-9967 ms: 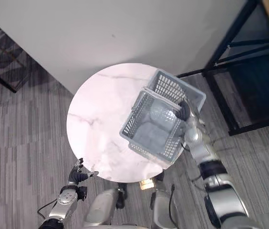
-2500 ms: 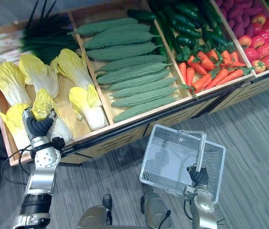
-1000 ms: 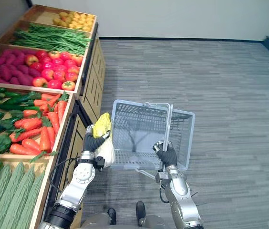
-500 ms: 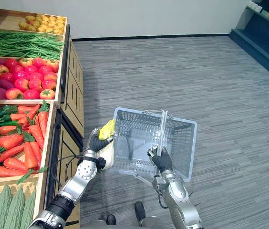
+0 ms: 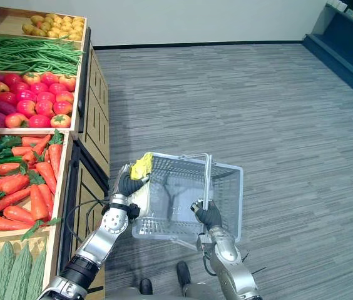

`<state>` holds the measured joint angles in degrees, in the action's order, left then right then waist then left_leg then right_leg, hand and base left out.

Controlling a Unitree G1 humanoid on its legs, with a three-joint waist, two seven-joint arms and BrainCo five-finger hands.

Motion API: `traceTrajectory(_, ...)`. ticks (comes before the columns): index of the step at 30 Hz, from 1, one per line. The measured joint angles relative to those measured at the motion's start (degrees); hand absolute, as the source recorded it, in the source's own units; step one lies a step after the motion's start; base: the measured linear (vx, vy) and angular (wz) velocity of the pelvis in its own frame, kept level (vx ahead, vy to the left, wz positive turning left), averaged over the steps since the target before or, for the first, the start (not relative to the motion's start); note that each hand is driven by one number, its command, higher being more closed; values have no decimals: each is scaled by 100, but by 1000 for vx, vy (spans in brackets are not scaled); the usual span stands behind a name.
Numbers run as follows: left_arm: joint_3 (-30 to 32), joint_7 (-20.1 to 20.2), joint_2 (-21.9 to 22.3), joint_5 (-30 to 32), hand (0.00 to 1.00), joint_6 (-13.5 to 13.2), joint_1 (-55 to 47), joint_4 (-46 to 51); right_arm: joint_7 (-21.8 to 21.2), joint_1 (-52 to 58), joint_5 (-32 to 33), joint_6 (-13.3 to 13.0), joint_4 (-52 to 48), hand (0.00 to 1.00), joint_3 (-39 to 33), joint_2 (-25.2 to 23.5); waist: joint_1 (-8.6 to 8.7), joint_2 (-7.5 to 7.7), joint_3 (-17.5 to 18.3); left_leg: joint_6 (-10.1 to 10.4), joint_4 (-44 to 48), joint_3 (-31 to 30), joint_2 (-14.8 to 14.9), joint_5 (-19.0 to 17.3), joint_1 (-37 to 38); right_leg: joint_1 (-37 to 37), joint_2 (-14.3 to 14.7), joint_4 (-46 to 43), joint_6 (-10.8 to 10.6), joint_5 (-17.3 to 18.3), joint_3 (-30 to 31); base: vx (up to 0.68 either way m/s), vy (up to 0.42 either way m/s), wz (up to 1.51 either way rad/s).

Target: Pick vegetable in the basket

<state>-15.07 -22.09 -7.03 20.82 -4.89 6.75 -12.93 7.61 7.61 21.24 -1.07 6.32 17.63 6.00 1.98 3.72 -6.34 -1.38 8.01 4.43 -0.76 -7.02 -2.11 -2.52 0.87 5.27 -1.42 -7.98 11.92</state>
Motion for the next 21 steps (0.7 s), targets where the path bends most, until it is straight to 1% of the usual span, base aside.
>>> traceTrajectory(6, -5, 82, 127, -111, 100, -3, -248, 2, -38, 2, 11, 46, 159, 100, 35, -108, -3, 56, 39, 0, -29, -49, -25, 1, 4, 22, -28, -4, -21, 15, -58, -36, 41, 6)
traceTrajectory(12, -17, 89, 132, -241, 100, -5, -290, -185, -158, -12, 119, 45, 158, 100, 101, -103, 6, 103, 86, 1, -27, -32, -25, 1, 4, 6, -29, 1, -24, 18, -55, -11, 17, -1)
traceTrajectory(17, -77, 99, 133, -202, 100, 3, -176, -647, -181, -89, 463, 48, 153, 100, 345, -50, 17, 131, 105, 0, -4, 19, -25, 1, -44, -57, -28, -2, -25, 17, -37, -9, 29, -5)
traceTrajectory(21, -236, 206, 130, -40, 100, 5, 84, -1071, -206, -128, 834, 48, 147, 100, 536, -22, 20, 139, 110, 0, 1, 25, -25, 1, -52, -69, -27, -5, -25, 16, -20, -2, 8, 0)
